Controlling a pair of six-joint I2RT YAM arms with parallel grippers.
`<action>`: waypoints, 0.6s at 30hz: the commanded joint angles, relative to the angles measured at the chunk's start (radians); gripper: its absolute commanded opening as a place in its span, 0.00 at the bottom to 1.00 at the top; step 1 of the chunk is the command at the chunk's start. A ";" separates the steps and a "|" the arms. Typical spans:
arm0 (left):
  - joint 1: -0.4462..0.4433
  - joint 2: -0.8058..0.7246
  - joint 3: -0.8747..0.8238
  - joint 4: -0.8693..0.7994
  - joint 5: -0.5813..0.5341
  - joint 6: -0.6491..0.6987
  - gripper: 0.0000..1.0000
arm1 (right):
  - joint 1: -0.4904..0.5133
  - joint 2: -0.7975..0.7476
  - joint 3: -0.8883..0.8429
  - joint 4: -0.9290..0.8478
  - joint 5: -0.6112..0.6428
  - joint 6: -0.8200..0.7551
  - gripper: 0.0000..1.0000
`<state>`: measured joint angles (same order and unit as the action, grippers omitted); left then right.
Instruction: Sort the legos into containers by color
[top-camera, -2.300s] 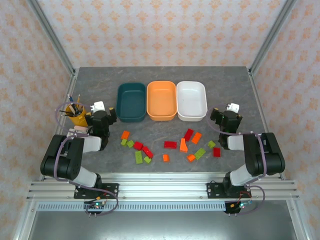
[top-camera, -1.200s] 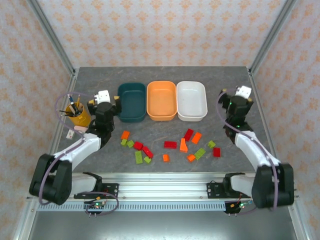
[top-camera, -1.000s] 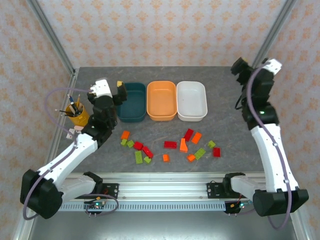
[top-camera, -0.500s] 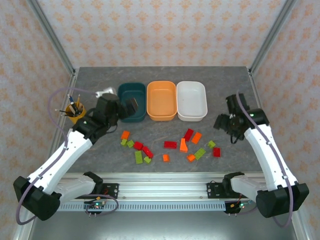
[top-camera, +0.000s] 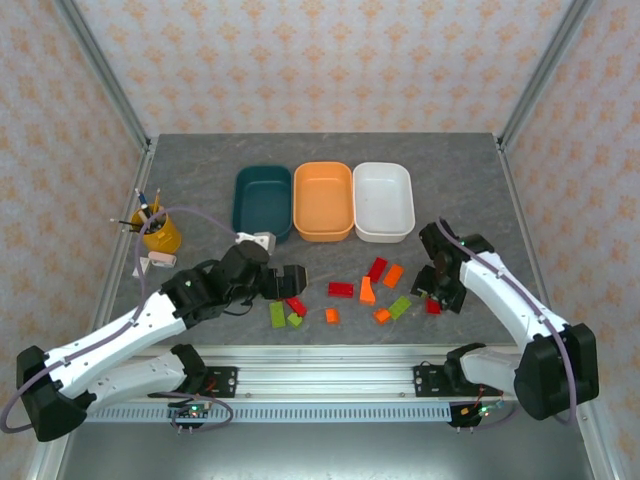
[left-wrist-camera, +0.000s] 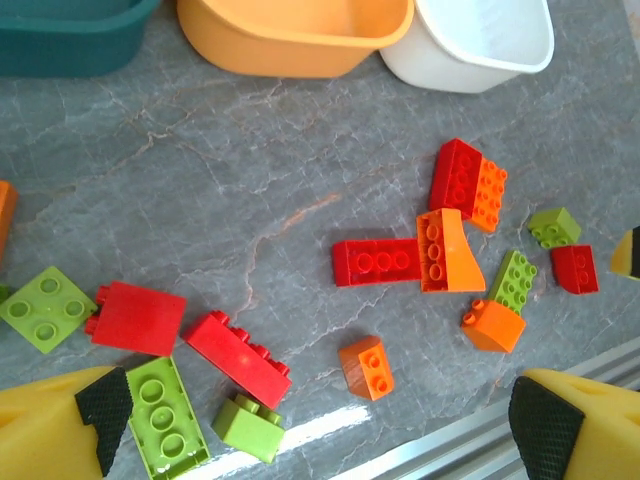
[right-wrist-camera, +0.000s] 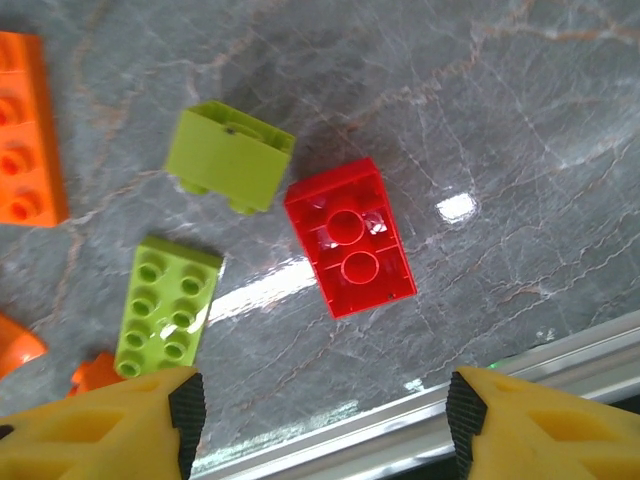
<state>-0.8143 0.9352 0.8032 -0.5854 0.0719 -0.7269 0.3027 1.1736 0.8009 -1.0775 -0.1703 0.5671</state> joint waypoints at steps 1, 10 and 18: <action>-0.009 -0.031 -0.016 0.021 -0.015 -0.033 1.00 | 0.005 -0.003 -0.031 0.049 0.053 0.096 0.66; -0.009 -0.040 -0.014 0.012 -0.017 -0.029 1.00 | -0.006 0.106 -0.086 0.153 0.093 0.125 0.67; -0.009 -0.041 -0.012 0.017 -0.009 -0.040 1.00 | -0.066 0.212 -0.084 0.194 0.066 0.063 0.67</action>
<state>-0.8185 0.9073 0.7918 -0.5793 0.0711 -0.7490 0.2493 1.3621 0.7212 -0.9058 -0.1204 0.6579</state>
